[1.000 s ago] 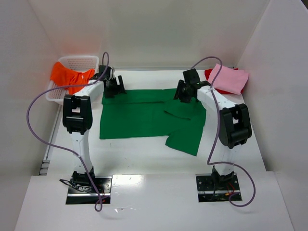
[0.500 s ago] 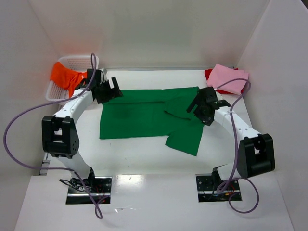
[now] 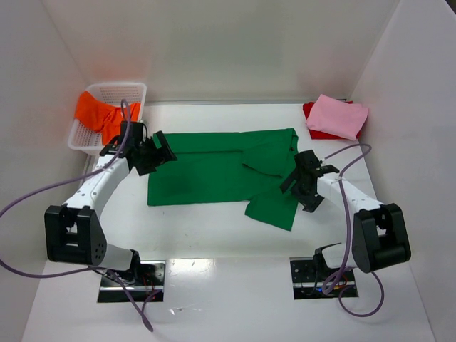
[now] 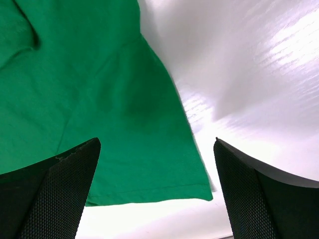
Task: Fold and stack the t-shirts
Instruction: Grap the side of the flattened tshirt closest away from the robot with both arms
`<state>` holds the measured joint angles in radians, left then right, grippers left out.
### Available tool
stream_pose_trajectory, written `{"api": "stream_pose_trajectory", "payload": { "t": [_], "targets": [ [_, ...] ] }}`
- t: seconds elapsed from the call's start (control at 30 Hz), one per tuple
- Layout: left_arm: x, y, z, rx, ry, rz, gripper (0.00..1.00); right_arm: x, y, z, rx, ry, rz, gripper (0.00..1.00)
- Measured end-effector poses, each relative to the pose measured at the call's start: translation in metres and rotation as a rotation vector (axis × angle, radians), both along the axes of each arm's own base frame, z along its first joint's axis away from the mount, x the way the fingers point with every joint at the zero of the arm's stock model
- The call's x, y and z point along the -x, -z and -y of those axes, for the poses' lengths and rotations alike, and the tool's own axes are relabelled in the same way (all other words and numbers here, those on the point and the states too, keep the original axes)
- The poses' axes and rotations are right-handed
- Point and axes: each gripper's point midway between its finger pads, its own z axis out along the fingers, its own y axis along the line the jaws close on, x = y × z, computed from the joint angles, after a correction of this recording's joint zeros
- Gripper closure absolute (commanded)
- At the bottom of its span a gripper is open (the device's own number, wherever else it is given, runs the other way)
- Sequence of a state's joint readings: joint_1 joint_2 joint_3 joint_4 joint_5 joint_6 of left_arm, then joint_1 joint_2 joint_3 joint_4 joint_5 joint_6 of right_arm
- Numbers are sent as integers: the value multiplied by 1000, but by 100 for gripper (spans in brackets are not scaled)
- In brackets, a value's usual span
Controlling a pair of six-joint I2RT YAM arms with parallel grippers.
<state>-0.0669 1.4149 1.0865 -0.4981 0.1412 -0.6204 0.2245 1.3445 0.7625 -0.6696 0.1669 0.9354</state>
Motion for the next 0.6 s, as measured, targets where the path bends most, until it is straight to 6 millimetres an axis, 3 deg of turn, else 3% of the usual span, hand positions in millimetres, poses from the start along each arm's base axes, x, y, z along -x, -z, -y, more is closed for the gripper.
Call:
{"api": "stream_pose_trajectory", "payload": {
  "t": [0.37, 0.6],
  "targets": [
    [19, 27, -14, 30, -132, -92, 0, 24, 26, -3, -37, 19, -70, 31],
    [32, 50, -32, 78, -275, -165, 0, 21, 28, -4, -36, 5, -74, 68]
  ]
}}
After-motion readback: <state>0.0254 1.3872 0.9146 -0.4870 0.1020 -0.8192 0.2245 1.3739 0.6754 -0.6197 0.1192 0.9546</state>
